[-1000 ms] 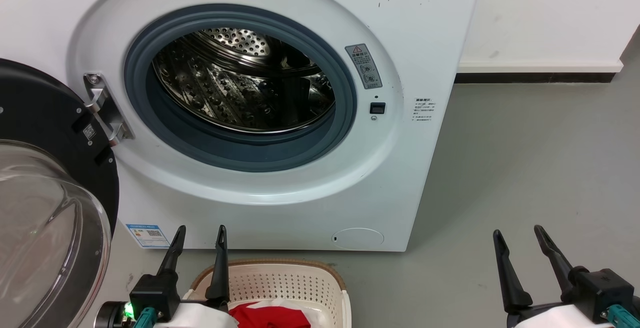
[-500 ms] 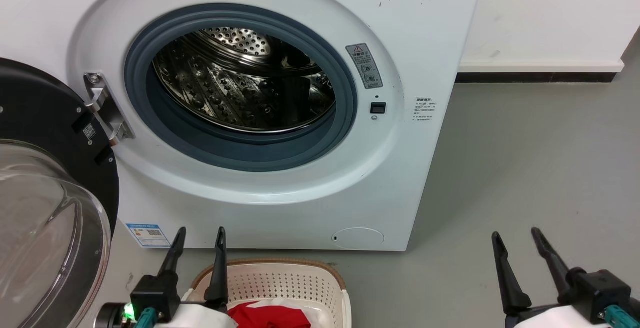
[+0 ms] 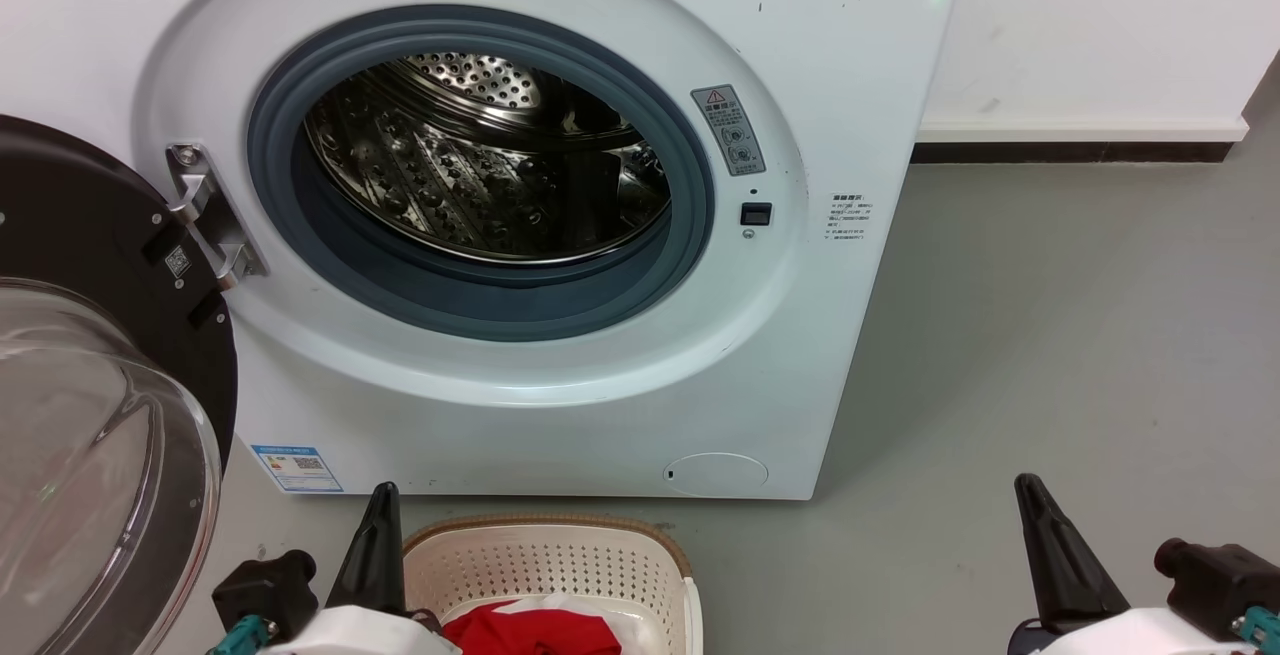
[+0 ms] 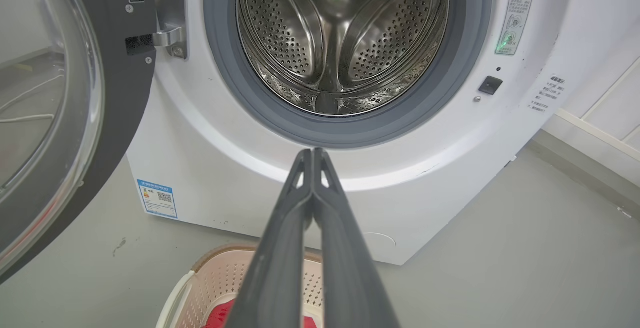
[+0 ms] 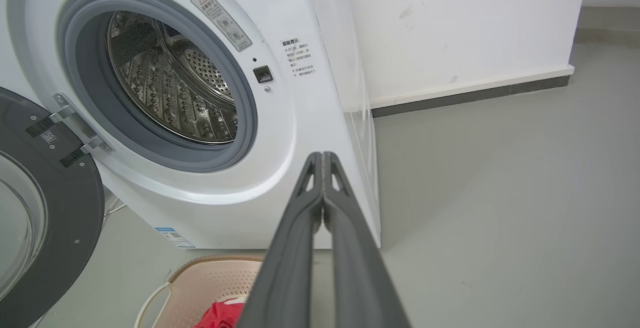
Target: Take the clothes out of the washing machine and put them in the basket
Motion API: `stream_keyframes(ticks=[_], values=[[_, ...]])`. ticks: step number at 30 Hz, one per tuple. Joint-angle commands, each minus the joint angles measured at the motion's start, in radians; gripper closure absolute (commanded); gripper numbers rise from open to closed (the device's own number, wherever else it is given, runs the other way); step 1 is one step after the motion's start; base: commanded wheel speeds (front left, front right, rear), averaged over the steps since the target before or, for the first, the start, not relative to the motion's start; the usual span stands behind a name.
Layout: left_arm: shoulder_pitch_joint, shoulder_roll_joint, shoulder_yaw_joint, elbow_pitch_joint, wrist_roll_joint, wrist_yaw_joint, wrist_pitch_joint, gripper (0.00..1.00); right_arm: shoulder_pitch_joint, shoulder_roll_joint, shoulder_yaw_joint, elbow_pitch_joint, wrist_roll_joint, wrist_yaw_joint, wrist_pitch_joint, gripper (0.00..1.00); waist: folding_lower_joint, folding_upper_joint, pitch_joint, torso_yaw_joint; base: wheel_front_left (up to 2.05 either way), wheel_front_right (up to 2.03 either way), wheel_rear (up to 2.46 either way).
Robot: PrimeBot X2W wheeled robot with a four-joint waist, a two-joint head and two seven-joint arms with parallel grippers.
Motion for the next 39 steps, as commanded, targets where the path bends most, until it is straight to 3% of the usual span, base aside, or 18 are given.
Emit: stream_keyframes(ticks=[1,19,39], values=[[-0.033,0.000,0.009,-0.011,-0.038,-0.005,0.006,1.00,-0.033,-0.009,0.000,-0.004,0.043,0.000,0.003,1.00,-0.0001,0.0000,0.000,0.000,0.00,0.00,0.00],[-0.065,-0.007,0.047,0.007,-0.337,-0.032,0.077,1.00,-0.094,-0.023,-0.005,0.067,0.366,0.000,0.021,1.00,-0.0001,0.0000,0.003,-0.005,0.00,0.00,0.00],[-0.097,-0.013,0.083,0.027,-0.606,-0.056,0.143,1.00,-0.146,-0.030,-0.018,0.130,0.651,0.000,0.044,1.00,-0.0001,0.0000,0.006,-0.010,0.00,0.00,0.00]])
